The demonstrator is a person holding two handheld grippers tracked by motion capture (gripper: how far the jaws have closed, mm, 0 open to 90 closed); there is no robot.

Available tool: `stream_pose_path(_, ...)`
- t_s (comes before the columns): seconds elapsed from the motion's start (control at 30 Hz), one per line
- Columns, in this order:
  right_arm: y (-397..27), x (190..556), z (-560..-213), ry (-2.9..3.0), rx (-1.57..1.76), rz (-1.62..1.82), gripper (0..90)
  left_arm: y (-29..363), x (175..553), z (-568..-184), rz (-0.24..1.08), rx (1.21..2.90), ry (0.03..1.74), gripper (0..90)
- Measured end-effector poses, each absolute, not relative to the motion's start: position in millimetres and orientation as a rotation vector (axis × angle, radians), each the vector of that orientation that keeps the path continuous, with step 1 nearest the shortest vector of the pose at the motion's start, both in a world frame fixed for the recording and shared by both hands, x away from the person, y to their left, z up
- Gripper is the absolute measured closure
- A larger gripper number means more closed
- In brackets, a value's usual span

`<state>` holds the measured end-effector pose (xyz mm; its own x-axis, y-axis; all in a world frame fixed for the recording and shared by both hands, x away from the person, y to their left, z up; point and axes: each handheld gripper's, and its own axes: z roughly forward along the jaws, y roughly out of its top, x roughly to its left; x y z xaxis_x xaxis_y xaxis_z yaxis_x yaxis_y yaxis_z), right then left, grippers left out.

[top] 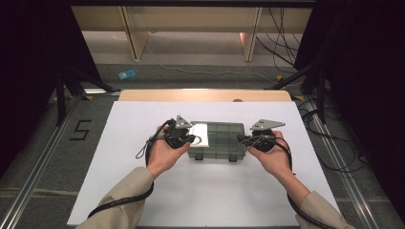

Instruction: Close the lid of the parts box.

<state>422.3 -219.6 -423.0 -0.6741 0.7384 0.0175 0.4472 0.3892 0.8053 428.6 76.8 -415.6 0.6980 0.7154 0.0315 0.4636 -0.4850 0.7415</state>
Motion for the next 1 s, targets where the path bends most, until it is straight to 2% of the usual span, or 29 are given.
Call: stream_pose_path(1.0, -217.7, 422.2, -435.7, 2.372, 1.056, 1.126, 90.0, 74.8, 430.4, -426.8, 0.399, 2.169, 0.925, 89.9)
